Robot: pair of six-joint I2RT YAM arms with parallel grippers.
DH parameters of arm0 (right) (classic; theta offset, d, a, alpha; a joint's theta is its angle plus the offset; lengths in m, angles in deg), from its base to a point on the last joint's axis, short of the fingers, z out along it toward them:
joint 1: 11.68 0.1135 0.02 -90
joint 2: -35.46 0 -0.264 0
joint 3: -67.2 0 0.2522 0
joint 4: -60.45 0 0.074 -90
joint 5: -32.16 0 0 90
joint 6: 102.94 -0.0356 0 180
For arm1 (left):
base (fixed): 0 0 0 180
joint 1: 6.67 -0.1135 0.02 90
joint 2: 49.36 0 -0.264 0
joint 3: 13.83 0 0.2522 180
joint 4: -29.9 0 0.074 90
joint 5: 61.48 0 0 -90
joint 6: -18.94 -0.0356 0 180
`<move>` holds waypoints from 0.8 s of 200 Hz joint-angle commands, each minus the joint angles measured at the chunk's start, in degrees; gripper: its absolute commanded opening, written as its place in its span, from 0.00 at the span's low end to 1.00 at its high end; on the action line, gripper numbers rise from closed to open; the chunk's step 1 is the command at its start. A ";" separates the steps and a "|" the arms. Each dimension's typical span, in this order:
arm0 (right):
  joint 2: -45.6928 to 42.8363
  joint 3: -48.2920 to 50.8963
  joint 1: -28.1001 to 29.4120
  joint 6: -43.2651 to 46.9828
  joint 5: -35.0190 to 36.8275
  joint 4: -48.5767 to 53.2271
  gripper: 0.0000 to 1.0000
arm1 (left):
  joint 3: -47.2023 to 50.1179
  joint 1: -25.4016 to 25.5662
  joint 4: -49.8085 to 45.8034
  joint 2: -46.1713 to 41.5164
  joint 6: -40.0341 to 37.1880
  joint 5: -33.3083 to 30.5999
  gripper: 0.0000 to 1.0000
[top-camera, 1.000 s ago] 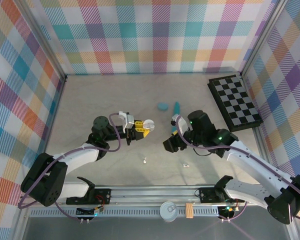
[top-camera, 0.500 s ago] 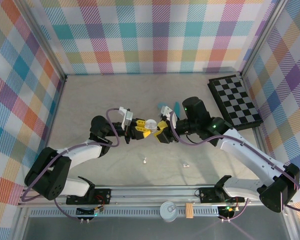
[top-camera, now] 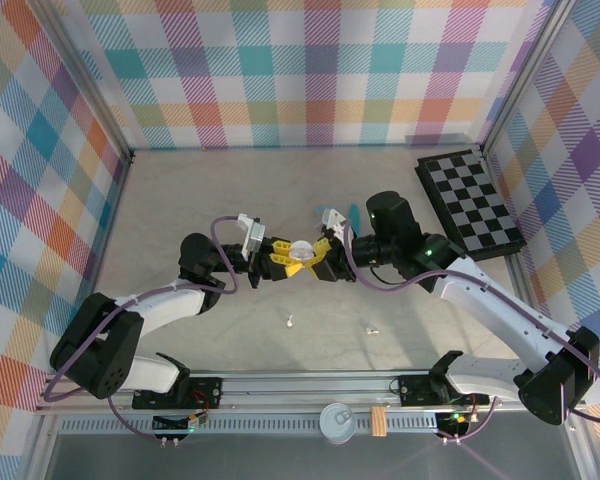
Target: Insert the wireless bluetooth earbuds into the charging case
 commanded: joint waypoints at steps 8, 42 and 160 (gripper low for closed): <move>-0.31 -0.08 0.27 -0.53 -4.74 -4.03 0.20 | -1.34 0.38 2.18 0.50 -0.13 0.61 0.01; -0.58 0.36 0.30 -0.41 -4.31 -3.85 0.15 | -1.27 0.38 2.18 0.07 -0.08 0.13 0.03; -1.70 3.14 0.05 -6.59 -5.49 -12.16 0.02 | -1.01 0.38 2.18 -0.49 -0.52 -2.20 0.41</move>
